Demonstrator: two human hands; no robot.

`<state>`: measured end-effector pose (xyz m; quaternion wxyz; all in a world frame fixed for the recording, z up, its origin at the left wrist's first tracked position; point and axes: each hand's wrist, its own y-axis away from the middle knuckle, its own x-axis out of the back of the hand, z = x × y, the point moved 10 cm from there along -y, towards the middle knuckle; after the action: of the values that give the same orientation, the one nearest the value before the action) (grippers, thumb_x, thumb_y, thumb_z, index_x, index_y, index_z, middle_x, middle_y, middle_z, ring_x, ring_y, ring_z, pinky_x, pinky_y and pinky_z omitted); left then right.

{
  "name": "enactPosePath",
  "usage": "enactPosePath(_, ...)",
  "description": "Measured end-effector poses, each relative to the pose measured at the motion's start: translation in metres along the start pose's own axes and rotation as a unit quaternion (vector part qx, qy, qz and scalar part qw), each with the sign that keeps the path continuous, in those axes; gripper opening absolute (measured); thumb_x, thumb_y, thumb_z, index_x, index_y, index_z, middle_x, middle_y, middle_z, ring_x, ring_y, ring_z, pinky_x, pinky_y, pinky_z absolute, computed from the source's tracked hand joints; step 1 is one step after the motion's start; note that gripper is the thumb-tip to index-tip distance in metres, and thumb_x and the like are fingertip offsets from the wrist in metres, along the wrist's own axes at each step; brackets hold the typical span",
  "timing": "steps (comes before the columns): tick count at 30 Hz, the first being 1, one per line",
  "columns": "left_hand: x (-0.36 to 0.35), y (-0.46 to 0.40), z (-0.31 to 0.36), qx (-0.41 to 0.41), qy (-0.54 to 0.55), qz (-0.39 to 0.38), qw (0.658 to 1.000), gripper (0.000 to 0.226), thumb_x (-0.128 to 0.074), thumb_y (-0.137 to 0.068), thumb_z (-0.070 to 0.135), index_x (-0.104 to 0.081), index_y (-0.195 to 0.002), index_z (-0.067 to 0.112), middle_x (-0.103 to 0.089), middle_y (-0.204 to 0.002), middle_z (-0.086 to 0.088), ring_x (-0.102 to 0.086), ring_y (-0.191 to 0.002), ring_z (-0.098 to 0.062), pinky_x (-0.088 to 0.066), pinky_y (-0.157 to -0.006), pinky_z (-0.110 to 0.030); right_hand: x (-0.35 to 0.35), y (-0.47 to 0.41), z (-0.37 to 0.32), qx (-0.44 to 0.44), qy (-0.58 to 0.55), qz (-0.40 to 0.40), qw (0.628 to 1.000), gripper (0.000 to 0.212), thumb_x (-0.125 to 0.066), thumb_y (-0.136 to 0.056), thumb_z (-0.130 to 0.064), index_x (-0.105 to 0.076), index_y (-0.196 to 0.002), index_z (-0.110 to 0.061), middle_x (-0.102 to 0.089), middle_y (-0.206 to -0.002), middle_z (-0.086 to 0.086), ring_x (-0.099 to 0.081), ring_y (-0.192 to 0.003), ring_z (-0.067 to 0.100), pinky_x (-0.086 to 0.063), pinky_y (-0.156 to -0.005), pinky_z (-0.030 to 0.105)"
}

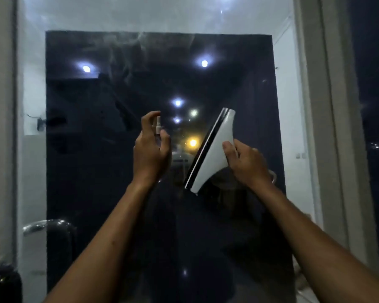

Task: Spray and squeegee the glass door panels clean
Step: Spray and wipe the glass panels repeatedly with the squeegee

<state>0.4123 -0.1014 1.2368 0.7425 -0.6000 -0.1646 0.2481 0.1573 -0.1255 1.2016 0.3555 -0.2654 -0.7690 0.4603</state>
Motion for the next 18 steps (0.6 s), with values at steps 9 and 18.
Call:
enactPosePath(9, 0.06, -0.112, -0.006, -0.048, -0.062, 0.046, 0.996, 0.039, -0.046, -0.099, 0.019, -0.042, -0.137, 0.022, -0.065, -0.095, -0.007, -0.059, -0.076, -0.025, -0.039, -0.068, -0.033, -0.01, -0.098, -0.13, 0.146, 0.12, -0.01, 0.982, 0.049, -0.032, -0.099, -0.06, -0.049, -0.072, -0.023, -0.062, -0.074, 0.001, -0.058, -0.072, 0.028, -0.039, -0.065, 0.037)
enactPosePath(18, 0.091, -0.189, -0.022, -0.095, -0.114, 0.034, 0.988, 0.033, -0.041, -0.097, 0.018, -0.038, -0.13, 0.015, -0.063, -0.1, -0.013, -0.055, -0.077, -0.029, -0.035, -0.067, -0.037, -0.028, -0.126, -0.192, 0.176, 0.142, 0.009, 0.974, 0.054, -0.032, -0.098, -0.062, -0.053, -0.073, -0.02, -0.059, -0.068, -0.002, -0.058, -0.069, 0.025, -0.045, -0.068, 0.04)
